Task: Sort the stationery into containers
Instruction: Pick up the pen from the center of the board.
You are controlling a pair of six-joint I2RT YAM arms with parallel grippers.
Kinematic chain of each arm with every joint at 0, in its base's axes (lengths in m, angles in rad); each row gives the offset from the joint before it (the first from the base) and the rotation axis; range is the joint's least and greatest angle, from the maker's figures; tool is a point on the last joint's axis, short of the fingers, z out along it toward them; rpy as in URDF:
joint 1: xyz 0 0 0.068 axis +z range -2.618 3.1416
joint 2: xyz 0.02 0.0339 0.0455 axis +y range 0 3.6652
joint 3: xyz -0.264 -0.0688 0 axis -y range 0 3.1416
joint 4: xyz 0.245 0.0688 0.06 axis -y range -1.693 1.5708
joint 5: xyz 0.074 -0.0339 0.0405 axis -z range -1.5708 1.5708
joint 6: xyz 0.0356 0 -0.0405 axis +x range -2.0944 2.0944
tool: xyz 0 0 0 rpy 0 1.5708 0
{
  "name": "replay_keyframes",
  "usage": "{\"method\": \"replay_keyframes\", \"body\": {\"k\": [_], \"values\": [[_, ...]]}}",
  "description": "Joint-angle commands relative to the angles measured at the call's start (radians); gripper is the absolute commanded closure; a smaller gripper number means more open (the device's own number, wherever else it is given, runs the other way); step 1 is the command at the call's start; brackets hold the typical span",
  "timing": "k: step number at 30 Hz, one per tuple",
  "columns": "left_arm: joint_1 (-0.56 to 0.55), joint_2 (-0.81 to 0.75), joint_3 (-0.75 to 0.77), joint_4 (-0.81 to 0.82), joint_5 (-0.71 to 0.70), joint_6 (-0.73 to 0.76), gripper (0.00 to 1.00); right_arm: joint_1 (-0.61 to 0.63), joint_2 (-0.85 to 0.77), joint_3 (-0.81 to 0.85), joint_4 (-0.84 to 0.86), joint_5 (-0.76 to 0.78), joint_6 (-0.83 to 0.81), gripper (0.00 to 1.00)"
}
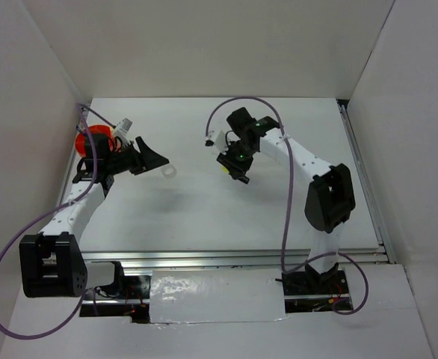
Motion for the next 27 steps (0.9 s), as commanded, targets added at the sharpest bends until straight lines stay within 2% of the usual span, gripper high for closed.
{"method": "replay_keyframes", "body": {"k": [1,4,5,9,17,27], "values": [[-0.017,-0.033,0.005,0.094,0.031,-0.061,0.33,0.093,-0.122,0.065,0.026,-0.126,0.100,1.00],[-0.037,-0.030,0.025,0.075,0.046,-0.051,0.31,0.165,-0.116,0.109,0.004,-0.135,0.139,1.00],[-0.067,-0.029,0.030,0.071,0.051,-0.042,0.28,0.195,-0.113,0.127,0.000,-0.135,0.156,1.00],[-0.112,-0.012,0.062,0.048,0.083,-0.021,0.24,0.244,-0.092,0.152,0.008,-0.126,0.186,1.00],[-0.175,0.033,0.057,0.052,0.171,-0.030,0.29,0.286,-0.073,0.178,0.015,-0.088,0.207,1.00],[-0.221,0.066,0.065,0.034,0.169,-0.025,0.32,0.306,-0.070,0.195,0.038,-0.039,0.239,1.00]]}}
